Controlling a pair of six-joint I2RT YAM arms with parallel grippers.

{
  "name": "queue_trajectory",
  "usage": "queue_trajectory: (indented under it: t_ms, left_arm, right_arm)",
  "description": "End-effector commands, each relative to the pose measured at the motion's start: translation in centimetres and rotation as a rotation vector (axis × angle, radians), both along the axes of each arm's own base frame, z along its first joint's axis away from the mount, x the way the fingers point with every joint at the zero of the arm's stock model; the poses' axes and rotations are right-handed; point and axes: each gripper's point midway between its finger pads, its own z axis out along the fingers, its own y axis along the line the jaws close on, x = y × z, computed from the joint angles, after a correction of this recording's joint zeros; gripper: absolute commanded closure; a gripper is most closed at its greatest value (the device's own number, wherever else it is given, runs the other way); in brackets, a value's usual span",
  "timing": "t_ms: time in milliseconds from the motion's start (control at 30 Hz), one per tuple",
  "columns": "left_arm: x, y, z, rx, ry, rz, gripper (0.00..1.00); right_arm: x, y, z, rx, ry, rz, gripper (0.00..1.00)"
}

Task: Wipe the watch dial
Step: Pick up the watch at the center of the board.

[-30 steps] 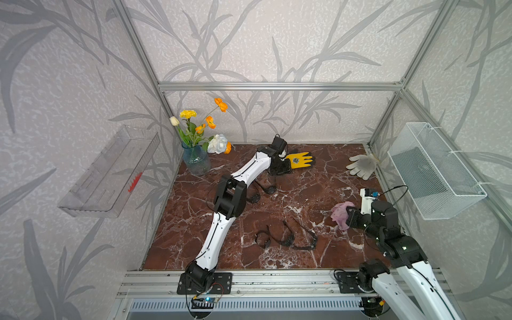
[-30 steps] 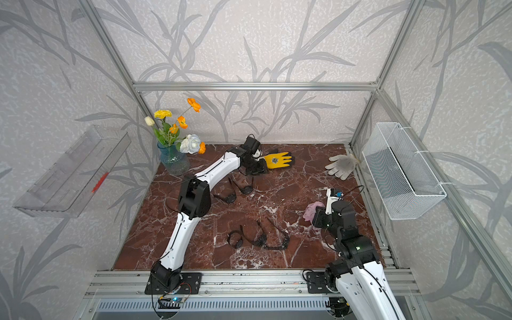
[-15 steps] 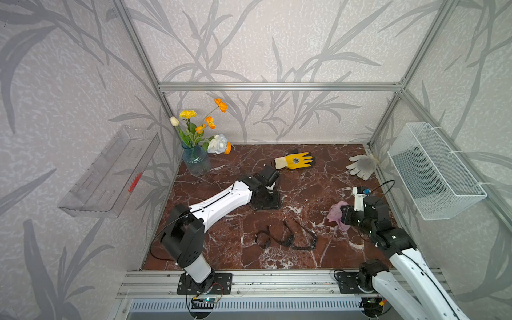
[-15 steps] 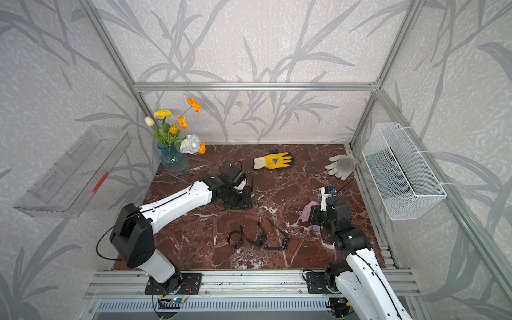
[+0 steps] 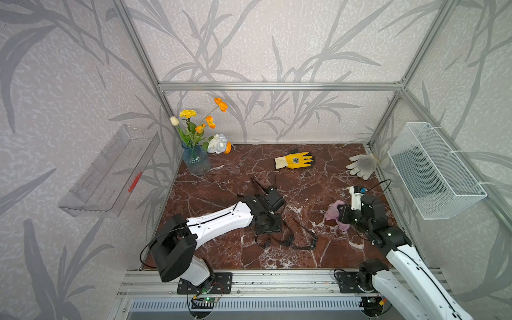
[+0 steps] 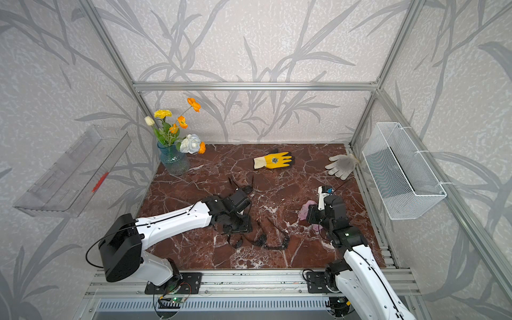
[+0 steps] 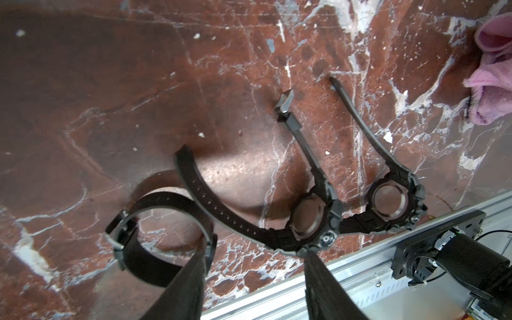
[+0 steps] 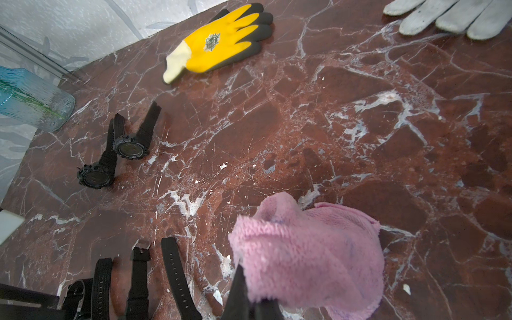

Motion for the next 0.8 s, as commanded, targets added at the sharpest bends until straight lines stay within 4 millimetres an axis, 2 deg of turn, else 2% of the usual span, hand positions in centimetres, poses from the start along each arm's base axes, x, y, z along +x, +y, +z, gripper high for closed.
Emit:
queue_trajectory:
  t_ms: [0, 133, 433, 633, 767]
  left_arm:
    - [1.3, -2.1, -0.2, -0.014, -0.027, -0.002, 0.44]
    - [1.5, -4.2, -1.4, -0.036, 0.002, -0.019, 0.44]
    - [1.4, -6.6, -3.8, -0.029, 0.053, -0.054, 0.43]
    - [0.0, -6.9, -5.2, 0.015, 0.093, -0.085, 0.45]
    - [0.0, -6.9, -5.0, 0.013, 0.084, -0.082, 0.45]
  right_arm:
    - [0.3, 0.1, 0.5, 0.01, -0.028, 0.001, 1.0]
    - [0.0, 0.0, 0.6, 0.014, -0.034, -0.003, 1.0]
    - [-0.3, -0.2, 0.8, 0.016, -0.047, -0.005, 1.0]
    - [-0.3, -0.1, 1.0, 0.017, -0.051, -0.001, 1.0]
    - [-0.4, -0.1, 1.0, 0.017, -0.051, -0.001, 1.0]
